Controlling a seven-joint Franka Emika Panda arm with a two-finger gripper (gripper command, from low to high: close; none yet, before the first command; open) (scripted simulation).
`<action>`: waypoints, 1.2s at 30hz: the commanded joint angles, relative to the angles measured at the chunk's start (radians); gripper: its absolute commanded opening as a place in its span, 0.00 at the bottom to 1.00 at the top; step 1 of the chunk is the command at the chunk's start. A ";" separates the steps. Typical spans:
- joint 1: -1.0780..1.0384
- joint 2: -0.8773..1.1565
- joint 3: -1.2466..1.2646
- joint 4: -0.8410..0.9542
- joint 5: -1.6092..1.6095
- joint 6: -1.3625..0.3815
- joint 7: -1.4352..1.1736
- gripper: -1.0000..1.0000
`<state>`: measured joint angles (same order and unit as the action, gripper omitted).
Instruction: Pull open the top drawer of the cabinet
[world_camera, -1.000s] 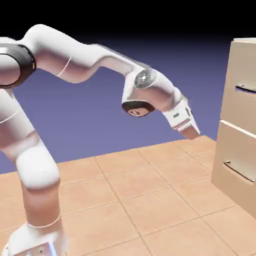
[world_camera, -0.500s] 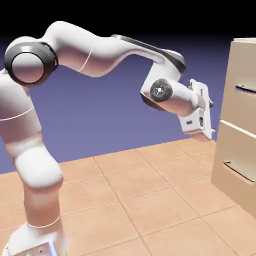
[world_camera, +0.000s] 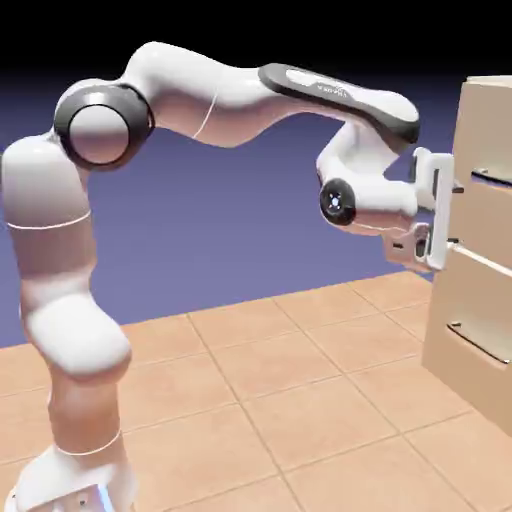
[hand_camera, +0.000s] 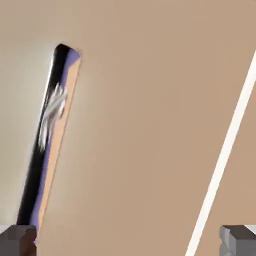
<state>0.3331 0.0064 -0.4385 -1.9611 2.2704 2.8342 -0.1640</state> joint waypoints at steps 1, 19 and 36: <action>0.006 0.011 -0.008 0.016 0.044 -0.004 -0.017 0.50; 0.016 0.301 -0.064 0.390 0.437 -0.012 -0.059 0.50; 0.051 -0.209 -0.056 -0.144 0.576 -0.052 -0.441 0.00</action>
<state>0.3822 -0.2024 -0.4946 -2.1047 2.8473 2.7808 -0.6046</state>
